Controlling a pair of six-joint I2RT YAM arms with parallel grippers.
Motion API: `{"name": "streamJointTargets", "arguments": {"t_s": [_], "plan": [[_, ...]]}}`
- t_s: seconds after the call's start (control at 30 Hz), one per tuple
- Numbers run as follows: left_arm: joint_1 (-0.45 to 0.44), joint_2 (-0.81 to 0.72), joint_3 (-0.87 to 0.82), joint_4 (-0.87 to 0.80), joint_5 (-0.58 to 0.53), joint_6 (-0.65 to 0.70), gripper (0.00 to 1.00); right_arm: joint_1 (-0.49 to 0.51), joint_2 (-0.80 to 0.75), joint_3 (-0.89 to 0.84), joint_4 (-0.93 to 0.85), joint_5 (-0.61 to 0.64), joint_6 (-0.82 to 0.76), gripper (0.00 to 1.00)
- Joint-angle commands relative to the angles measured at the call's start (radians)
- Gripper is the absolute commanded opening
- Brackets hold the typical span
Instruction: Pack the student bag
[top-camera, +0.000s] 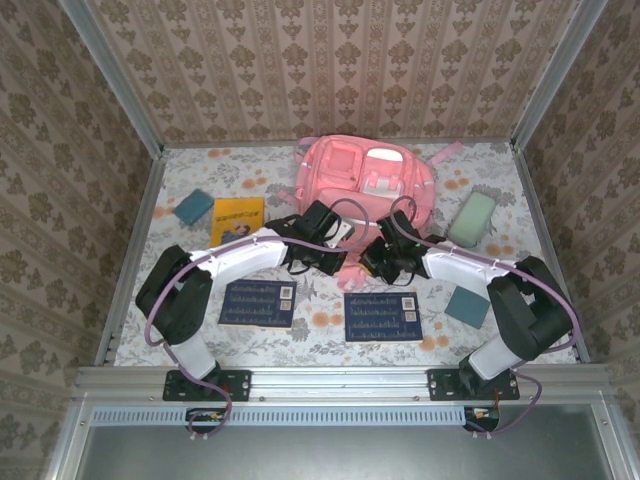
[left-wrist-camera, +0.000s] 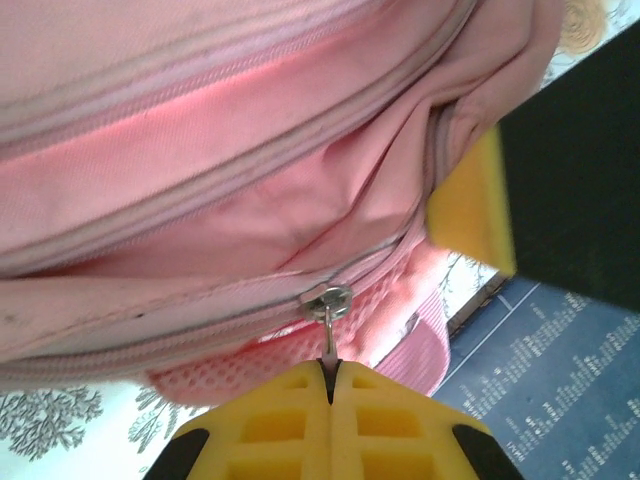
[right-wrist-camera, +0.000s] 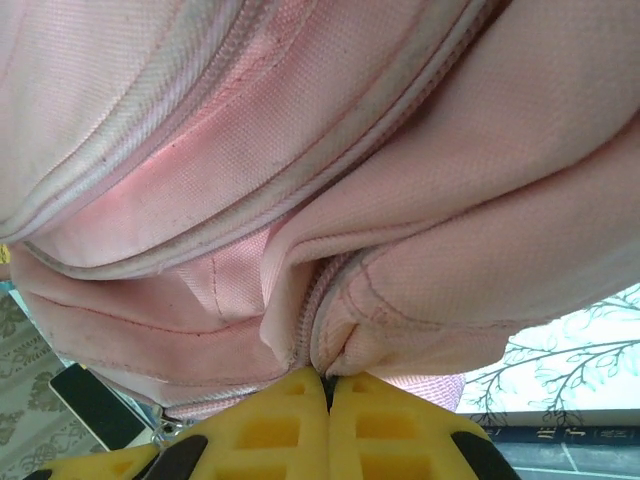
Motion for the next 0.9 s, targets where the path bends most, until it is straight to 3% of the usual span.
{"name": "streamJointTargets", "arguments": {"t_s": [0.0, 0.2, 0.47, 0.7, 0.8, 0.87], "plan": [[0.034, -0.021, 0.022, -0.086, -0.062, 0.027, 0.00, -0.049, -0.048, 0.029, -0.075, 0.064, -0.074, 0.00], [0.129, 0.028, 0.072, -0.178, -0.172, 0.084, 0.00, -0.126, -0.123, 0.031, -0.142, 0.067, -0.164, 0.00], [0.260, 0.154, 0.196, -0.179, -0.207, 0.119, 0.00, -0.233, -0.192, 0.034, -0.216, 0.053, -0.271, 0.00], [0.223, 0.178, 0.271, -0.142, -0.105, 0.167, 0.00, -0.310, -0.162, 0.112, -0.286, -0.001, -0.412, 0.01], [0.187, 0.156, 0.258, -0.138, -0.097, 0.171, 0.00, -0.301, -0.131, 0.139, -0.277, -0.064, -0.405, 0.30], [0.172, 0.130, 0.225, -0.121, -0.069, 0.158, 0.00, -0.271, -0.131, 0.138, -0.255, -0.065, -0.375, 0.43]]}}
